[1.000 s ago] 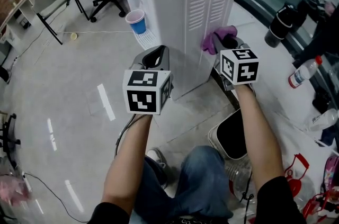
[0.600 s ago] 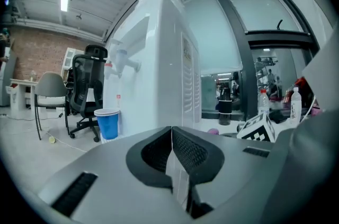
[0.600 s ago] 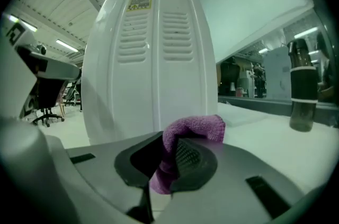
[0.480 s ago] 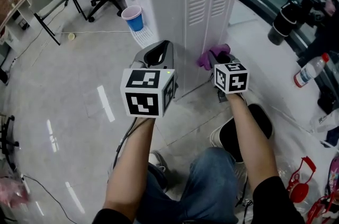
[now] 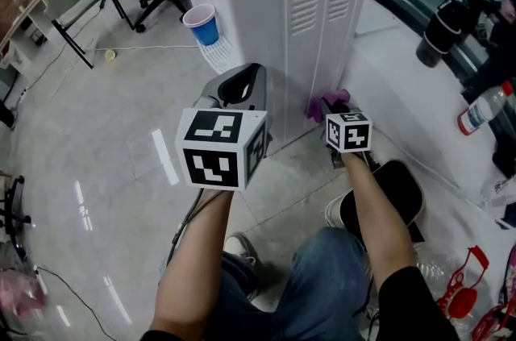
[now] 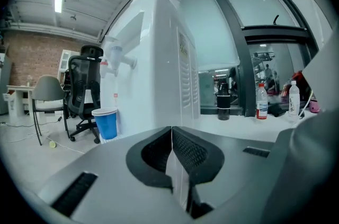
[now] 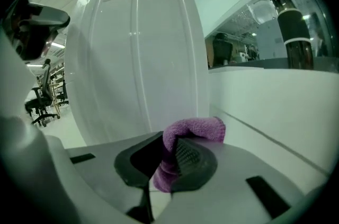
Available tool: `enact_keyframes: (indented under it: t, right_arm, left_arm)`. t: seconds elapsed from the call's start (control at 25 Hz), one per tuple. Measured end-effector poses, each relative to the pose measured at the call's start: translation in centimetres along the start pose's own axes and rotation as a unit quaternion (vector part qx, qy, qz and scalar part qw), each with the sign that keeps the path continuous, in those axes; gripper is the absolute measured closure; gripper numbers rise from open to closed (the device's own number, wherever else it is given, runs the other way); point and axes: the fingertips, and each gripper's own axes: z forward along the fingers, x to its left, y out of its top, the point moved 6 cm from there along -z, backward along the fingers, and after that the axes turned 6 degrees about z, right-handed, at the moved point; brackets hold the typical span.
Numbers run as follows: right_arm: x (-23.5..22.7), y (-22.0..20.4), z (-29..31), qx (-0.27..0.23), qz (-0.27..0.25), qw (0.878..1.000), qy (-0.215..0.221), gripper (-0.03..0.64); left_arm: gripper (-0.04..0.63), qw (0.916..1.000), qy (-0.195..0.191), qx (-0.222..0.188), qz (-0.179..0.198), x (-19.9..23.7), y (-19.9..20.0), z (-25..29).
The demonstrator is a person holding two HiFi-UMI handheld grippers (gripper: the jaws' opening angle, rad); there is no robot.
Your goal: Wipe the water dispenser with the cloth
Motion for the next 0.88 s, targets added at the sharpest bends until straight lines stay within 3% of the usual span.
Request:
enact_keyframes:
  t: [0.16, 0.28, 0.48, 0.88]
  right_arm:
    - [-0.3, 0.0, -0.5, 0.007, -0.013, 1.0, -0.002, 0.577]
    - [0.3, 2.1, -2.1, -0.015, -0.017, 1.0, 0.008, 0.577]
    - [2.9, 9.3, -6.5, -0.079, -0.053, 0.995, 0.039, 0.577]
    - [8.0, 22.3, -15.2, -0.191, -0.127, 0.971, 0.071, 0.577]
  left_arm:
    - [0.568, 0.9997, 0.003, 0.003, 0.023, 0.0, 0.6, -0.3]
    - [0.568, 0.9998, 0.002, 0.009, 0.016, 0.2, 0.6, -0.5]
    - [0.568, 0.9998, 0.003, 0.016, 0.011, 0.2, 1.0, -0.5]
    - [0.568, 0.9996, -0.009, -0.002, -0.027, 0.6, 2.2, -0.5]
